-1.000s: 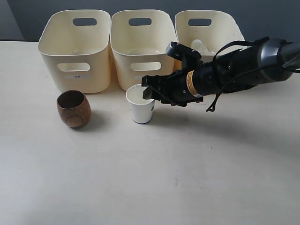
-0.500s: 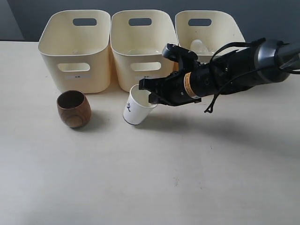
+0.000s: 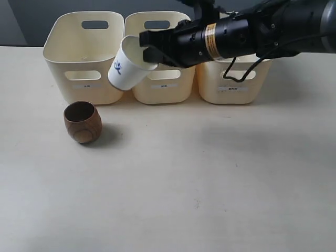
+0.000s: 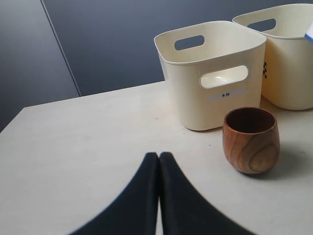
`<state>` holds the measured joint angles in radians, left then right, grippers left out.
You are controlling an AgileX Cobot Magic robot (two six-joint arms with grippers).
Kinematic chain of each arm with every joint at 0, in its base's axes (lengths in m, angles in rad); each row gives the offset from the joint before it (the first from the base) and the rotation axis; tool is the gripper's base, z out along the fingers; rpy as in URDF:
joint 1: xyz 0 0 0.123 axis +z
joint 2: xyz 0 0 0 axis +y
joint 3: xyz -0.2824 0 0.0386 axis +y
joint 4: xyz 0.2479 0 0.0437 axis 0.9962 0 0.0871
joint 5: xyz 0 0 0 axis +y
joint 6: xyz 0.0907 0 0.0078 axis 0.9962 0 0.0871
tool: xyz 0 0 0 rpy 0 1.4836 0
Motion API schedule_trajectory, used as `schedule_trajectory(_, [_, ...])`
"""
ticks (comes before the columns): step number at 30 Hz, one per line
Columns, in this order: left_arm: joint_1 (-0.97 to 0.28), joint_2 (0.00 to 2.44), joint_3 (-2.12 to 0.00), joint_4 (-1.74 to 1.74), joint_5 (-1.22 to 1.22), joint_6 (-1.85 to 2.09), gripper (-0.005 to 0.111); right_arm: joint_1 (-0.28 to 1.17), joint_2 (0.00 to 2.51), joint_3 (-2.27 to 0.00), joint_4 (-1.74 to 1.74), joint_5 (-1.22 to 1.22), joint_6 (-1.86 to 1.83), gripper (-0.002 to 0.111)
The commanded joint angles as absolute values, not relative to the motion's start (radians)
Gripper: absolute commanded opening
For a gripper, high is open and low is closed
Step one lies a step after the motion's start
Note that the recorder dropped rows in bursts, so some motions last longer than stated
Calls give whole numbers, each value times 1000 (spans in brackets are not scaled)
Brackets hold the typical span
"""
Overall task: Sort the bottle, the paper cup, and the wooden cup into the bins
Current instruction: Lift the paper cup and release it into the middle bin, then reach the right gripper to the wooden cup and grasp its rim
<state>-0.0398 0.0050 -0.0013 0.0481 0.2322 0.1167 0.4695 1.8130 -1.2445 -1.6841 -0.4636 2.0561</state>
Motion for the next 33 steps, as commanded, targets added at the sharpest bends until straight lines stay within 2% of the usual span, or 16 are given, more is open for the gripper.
schedule_trajectory(1, [-43,0,0,43,231,115,0,471,1787,-1252,-1648,-247,2037,-1])
schedule_trajectory(11, [-43,0,0,43,231,115,0,471,1809,-1334,-1633,-77,2001,-1])
schedule_trajectory(21, [-43,0,0,43,231,115,0,471,1912,-1394,-1677,-53,1931,1])
schedule_trajectory(23, [-43,0,0,43,231,115,0,471,1930,-1404,-1677,-59,1928,9])
schedule_trajectory(25, [-43,0,0,43,231,115,0,471,1942,-1415,-1677,-62,1928,23])
schedule_trajectory(29, [-43,0,0,43,231,115,0,471,1949,-1421,-1662,-63,1928,59])
schedule_trajectory(30, [-43,0,0,43,231,115,0,471,1949,-1421,-1654,-63,1928,63])
schedule_trajectory(33, [-43,0,0,43,231,115,0,471,1949,-1421,-1652,-61,1928,60])
